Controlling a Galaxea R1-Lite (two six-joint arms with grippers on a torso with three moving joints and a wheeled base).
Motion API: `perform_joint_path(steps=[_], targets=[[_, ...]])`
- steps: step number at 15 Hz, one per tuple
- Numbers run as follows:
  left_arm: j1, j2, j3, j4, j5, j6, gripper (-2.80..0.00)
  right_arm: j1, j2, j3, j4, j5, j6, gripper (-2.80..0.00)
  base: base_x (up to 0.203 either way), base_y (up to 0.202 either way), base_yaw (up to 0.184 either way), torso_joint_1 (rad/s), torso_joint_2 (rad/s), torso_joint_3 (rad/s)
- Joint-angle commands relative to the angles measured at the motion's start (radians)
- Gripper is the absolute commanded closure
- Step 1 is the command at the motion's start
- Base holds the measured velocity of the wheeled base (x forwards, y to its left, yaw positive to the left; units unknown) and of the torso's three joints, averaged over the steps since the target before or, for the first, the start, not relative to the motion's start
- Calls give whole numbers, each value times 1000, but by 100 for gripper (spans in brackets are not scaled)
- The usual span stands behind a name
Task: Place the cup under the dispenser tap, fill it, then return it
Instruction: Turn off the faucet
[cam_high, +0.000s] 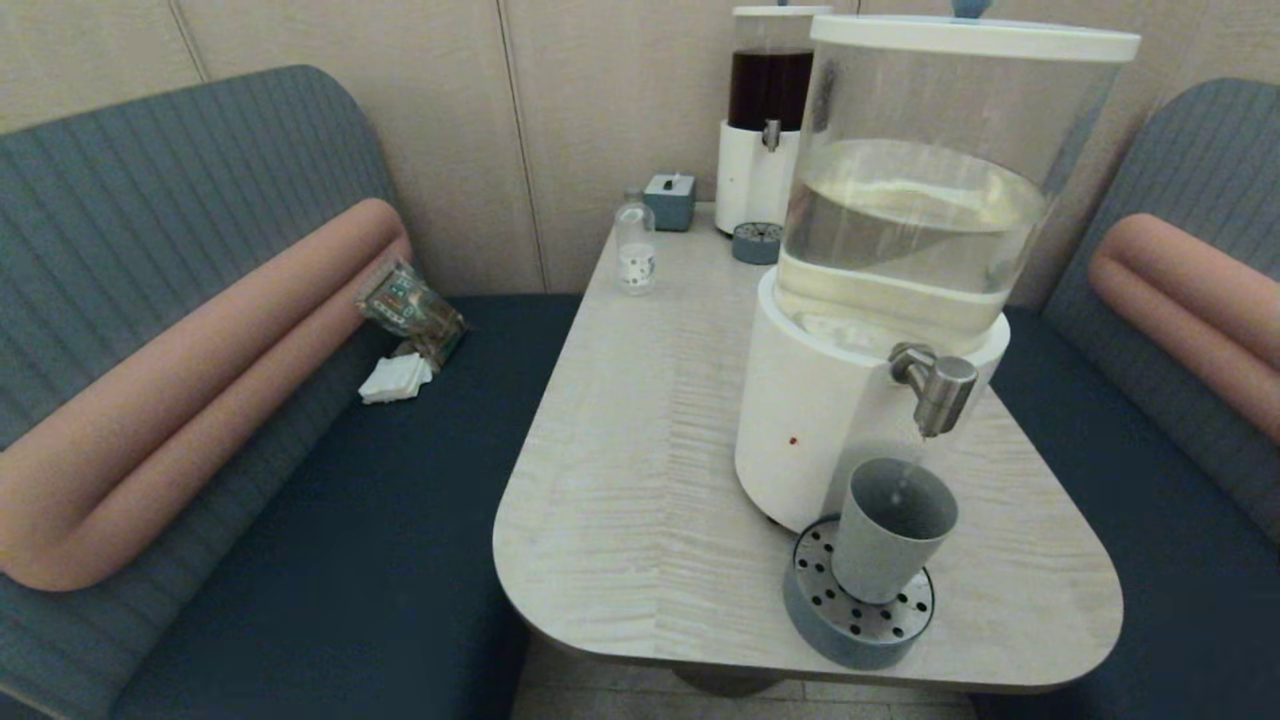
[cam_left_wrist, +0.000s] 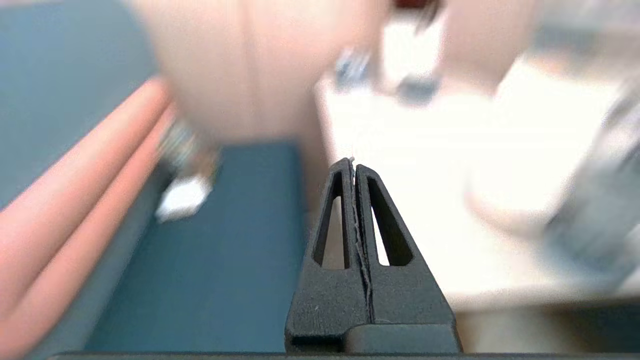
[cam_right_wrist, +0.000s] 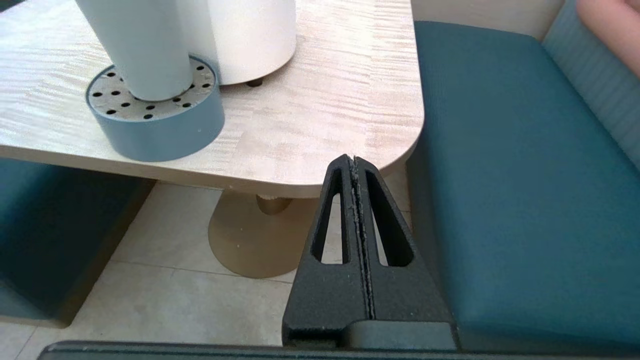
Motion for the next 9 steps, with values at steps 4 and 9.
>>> perform_joint_path(steps=[4,9], targets=[[-3,512,-370,-18,-291,-105,0,0,1,0,-1,0,-1,0,0,0,0,0,0,0],[-5,672,-396,-25,-882,-140,0,1,1,0,-1,0,-1,0,0,0,0,0,0,0]])
